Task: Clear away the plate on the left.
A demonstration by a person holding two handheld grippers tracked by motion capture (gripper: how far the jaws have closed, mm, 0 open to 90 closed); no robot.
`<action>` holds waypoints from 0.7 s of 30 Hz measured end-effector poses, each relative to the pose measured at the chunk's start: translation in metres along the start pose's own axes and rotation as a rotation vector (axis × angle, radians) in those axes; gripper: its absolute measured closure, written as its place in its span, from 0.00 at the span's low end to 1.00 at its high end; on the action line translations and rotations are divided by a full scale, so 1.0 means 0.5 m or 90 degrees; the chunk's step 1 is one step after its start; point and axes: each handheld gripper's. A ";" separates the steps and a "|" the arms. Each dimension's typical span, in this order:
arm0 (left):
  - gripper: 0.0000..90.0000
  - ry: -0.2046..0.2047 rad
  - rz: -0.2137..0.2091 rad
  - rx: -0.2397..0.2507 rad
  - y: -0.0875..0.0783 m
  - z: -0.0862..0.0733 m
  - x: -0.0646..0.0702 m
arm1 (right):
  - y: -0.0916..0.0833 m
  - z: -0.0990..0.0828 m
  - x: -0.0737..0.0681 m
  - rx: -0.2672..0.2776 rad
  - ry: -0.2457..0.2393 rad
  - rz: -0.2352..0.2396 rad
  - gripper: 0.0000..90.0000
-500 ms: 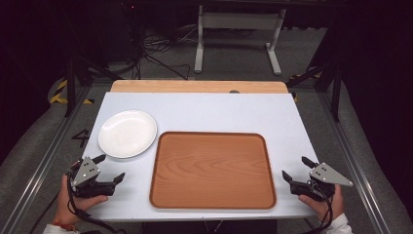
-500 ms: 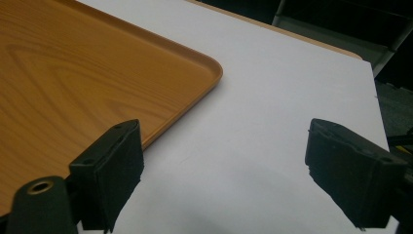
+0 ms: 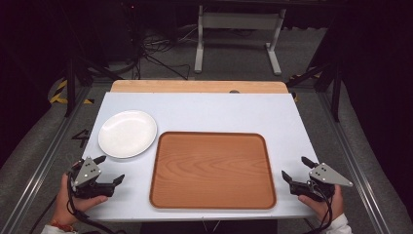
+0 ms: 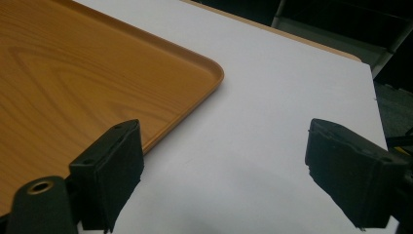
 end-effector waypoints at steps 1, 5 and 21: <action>0.13 0.007 0.011 -0.003 0.001 0.003 0.003 | 0.000 0.000 0.000 0.000 0.000 0.000 0.16; 0.14 0.026 0.037 -0.003 0.000 0.015 0.007 | 0.003 -0.002 0.000 -0.003 -0.002 0.003 0.16; 0.19 0.169 0.133 -0.101 0.084 0.072 0.021 | 0.009 -0.003 -0.003 -0.011 -0.003 0.008 0.16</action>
Point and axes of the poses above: each handheld gripper's, and its own axes: y roughly forward along the jaws, z roughly out of its top, x roughly to its right, and after that the axes turned 11 degrees about -y, right-handed
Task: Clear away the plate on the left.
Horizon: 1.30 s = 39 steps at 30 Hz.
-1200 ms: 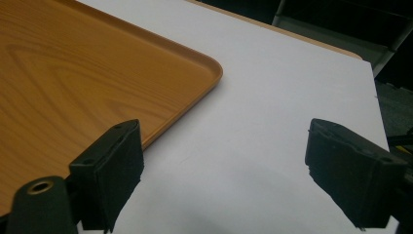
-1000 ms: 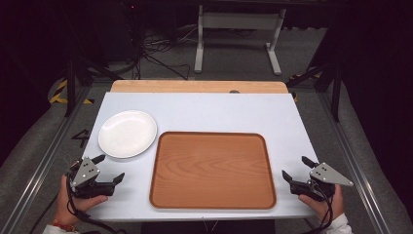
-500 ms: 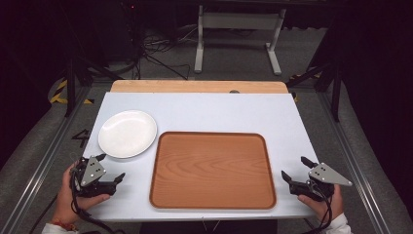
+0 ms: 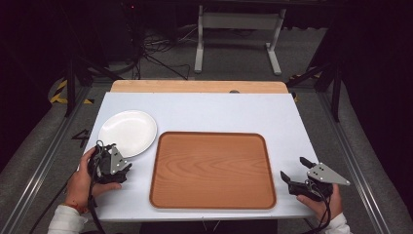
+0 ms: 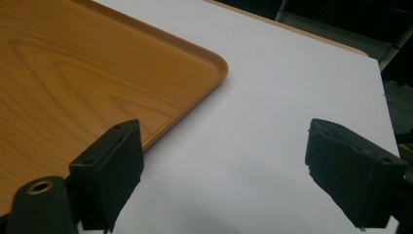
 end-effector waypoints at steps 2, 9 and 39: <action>0.20 0.007 0.017 -0.014 0.010 0.005 -0.001 | 0.000 0.000 0.000 -0.001 -0.001 0.000 0.16; 0.26 0.042 0.039 -0.037 0.029 0.019 0.001 | 0.002 -0.001 0.000 -0.004 -0.005 0.002 0.16; 0.92 0.233 0.105 -0.095 0.068 0.050 0.053 | 0.002 -0.004 0.001 -0.006 -0.008 0.003 0.16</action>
Point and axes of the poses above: each handheld gripper's, and its own axes: y roughly forward along the jaws, z roughly out of its top, x roughly to its right, and after that the axes turned 11 degrees about -y, right-handed
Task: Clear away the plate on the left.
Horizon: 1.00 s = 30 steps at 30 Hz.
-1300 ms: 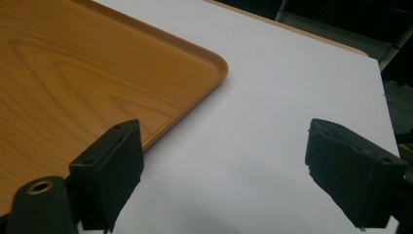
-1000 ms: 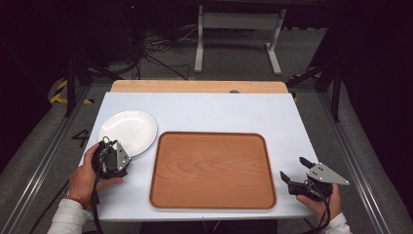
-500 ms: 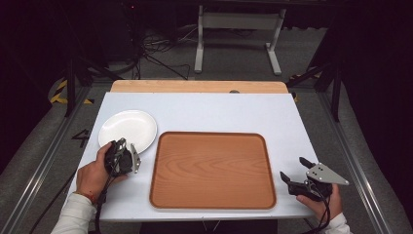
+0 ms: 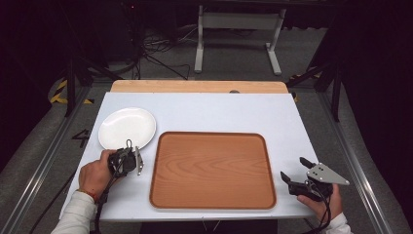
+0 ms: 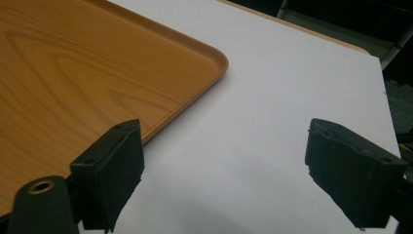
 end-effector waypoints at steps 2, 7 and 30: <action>0.94 0.009 0.024 0.008 -0.004 0.004 0.002 | 0.000 0.000 -0.001 0.001 0.000 0.000 0.16; 0.97 0.001 0.040 0.032 -0.009 0.007 -0.005 | -0.002 0.001 -0.001 0.001 0.001 -0.003 0.16; 0.97 -0.038 0.062 0.087 -0.067 0.025 -0.022 | -0.003 0.002 0.001 0.004 0.009 -0.008 0.17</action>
Point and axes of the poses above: each handheld gripper's, and its own axes: y roughly forward along the jaws, z roughly out of its top, x roughly to its right, and after that the axes turned 11 degrees about -y, right-handed
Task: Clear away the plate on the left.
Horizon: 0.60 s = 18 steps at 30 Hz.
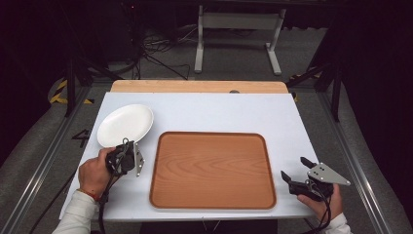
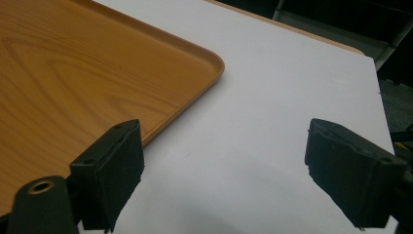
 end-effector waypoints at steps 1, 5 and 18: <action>0.97 -0.004 0.004 0.002 -0.006 0.003 0.001 | 0.000 0.000 0.000 0.000 0.000 0.000 0.17; 0.97 0.002 0.004 0.030 -0.022 0.020 0.004 | 0.000 0.000 0.000 0.000 -0.001 0.000 0.17; 0.97 0.040 -0.009 0.076 -0.057 0.070 0.034 | -0.001 -0.001 0.001 0.000 0.000 -0.002 0.17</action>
Point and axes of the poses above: each handheld gripper's, and its own axes: y roughly forward along the jaws, z roughly out of its top, x roughly to its right, and after that the axes turned 11 degrees about -y, right-handed
